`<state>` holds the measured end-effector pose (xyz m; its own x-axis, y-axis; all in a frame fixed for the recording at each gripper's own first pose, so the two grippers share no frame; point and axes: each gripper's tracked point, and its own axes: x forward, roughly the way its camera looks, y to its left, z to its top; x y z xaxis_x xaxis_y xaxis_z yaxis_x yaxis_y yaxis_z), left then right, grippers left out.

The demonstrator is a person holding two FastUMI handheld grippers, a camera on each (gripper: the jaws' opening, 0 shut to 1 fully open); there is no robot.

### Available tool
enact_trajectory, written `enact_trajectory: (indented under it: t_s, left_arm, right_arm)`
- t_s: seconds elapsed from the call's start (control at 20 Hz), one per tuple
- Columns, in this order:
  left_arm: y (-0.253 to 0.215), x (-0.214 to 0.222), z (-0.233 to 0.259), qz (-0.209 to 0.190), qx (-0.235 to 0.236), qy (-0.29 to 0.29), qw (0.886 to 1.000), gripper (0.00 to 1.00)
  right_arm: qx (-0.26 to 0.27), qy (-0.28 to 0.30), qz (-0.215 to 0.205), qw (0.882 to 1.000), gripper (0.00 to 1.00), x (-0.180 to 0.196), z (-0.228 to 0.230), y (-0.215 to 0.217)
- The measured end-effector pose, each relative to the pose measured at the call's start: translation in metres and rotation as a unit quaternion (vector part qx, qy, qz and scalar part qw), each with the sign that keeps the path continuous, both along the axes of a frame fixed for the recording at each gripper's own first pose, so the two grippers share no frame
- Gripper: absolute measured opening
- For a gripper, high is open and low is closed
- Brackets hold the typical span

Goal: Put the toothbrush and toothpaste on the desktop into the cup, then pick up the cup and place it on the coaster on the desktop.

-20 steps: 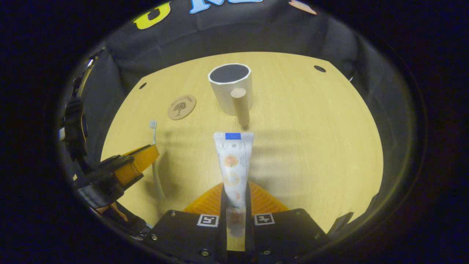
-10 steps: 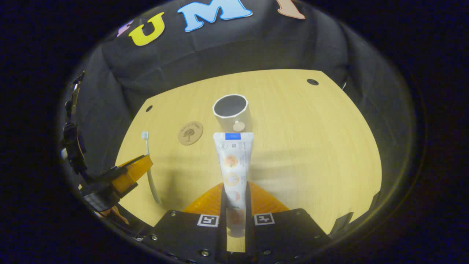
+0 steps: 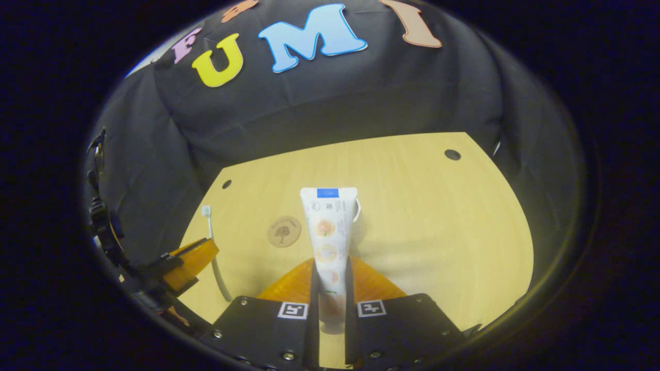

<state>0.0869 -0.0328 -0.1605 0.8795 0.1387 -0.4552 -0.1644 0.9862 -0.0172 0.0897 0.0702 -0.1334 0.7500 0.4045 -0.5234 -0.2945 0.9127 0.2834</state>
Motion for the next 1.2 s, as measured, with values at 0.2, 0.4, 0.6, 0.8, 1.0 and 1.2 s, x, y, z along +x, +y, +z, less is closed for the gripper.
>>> enact_trajectory:
  t_s: [0.2,0.4,0.6,0.8,1.0,1.2]
  left_arm:
    - [0.0,0.006,0.011,0.008,0.001,-0.011,1.0,0.08]
    - [-0.001,0.008,0.014,0.014,-0.007,-0.013,1.0,0.08]
    - [0.004,0.01,0.016,0.025,-0.015,-0.015,0.999,0.08]
    - [0.012,0.011,0.019,0.03,-0.02,-0.017,0.999,0.08]
    - [0.016,0.012,0.024,0.027,-0.021,-0.016,0.999,0.08]
    - [0.015,0.01,0.026,0.023,-0.027,-0.016,0.999,0.08]
  right_arm:
    - [0.013,-0.01,0.009,1.0,0.2,0.022,0.01,0.003]
    - [0.029,-0.016,0.015,0.999,0.2,0.048,0.02,0.007]
    - [0.055,-0.026,0.008,0.998,0.2,0.076,0.035,0.012]
    - [0.083,-0.045,-0.003,0.996,0.2,0.107,0.052,0.019]
    - [0.095,-0.048,-0.016,0.994,0.2,0.131,0.051,0.026]
    - [0.09,-0.065,-0.015,0.994,0.2,0.151,0.039,0.034]
